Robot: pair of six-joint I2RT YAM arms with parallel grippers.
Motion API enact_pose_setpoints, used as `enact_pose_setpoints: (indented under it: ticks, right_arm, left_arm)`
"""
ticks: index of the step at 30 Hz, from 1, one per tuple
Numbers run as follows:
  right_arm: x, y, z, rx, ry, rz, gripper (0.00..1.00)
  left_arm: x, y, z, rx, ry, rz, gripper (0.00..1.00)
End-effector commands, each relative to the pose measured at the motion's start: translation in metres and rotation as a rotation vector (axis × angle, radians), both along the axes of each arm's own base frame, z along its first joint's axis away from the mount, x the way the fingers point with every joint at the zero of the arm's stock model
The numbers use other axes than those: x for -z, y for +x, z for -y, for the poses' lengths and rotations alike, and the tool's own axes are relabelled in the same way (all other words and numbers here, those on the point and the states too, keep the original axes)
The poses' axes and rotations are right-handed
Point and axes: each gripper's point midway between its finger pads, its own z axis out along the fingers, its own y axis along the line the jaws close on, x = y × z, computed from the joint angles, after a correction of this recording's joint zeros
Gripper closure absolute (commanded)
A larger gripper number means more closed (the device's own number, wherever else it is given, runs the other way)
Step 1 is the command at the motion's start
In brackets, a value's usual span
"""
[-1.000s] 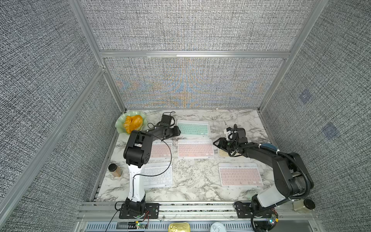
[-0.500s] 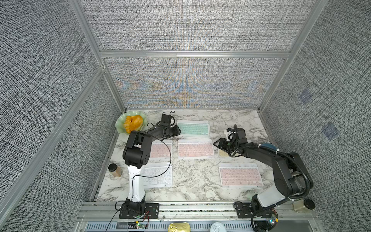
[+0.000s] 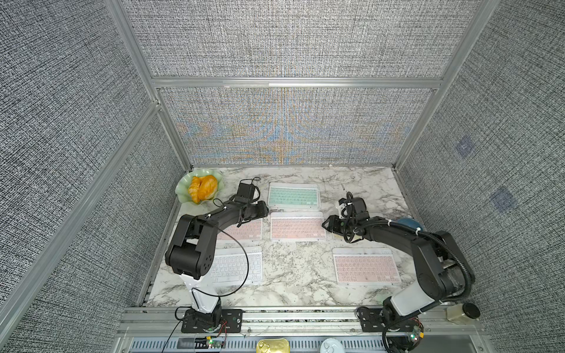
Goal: Stack the numeric keypads
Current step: Pick up the numeric keypad from the center of the board.
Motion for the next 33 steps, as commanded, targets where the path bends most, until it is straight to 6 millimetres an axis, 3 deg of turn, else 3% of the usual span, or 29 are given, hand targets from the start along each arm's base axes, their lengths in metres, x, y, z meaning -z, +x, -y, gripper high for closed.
enact_pose_setpoints:
  ticks: [1,8,20,33]
  right_arm:
    - [0.008,0.0,0.001,-0.001,-0.05,-0.008,0.5]
    - [0.017,0.005,-0.002,-0.008,-0.092,-0.013,0.49]
    - [0.031,0.012,-0.006,0.005,-0.109,-0.026,0.49]
    - [0.028,0.012,-0.019,-0.004,-0.038,-0.03,0.49]
  left_arm:
    - [0.001,-0.016,0.011,0.047,-0.026,0.001,0.52]
    - [0.011,-0.037,0.022,0.08,-0.023,-0.021,0.52]
    - [0.024,-0.04,0.039,0.125,-0.011,-0.044,0.53]
    - [0.029,-0.045,0.042,0.126,-0.018,-0.057,0.53]
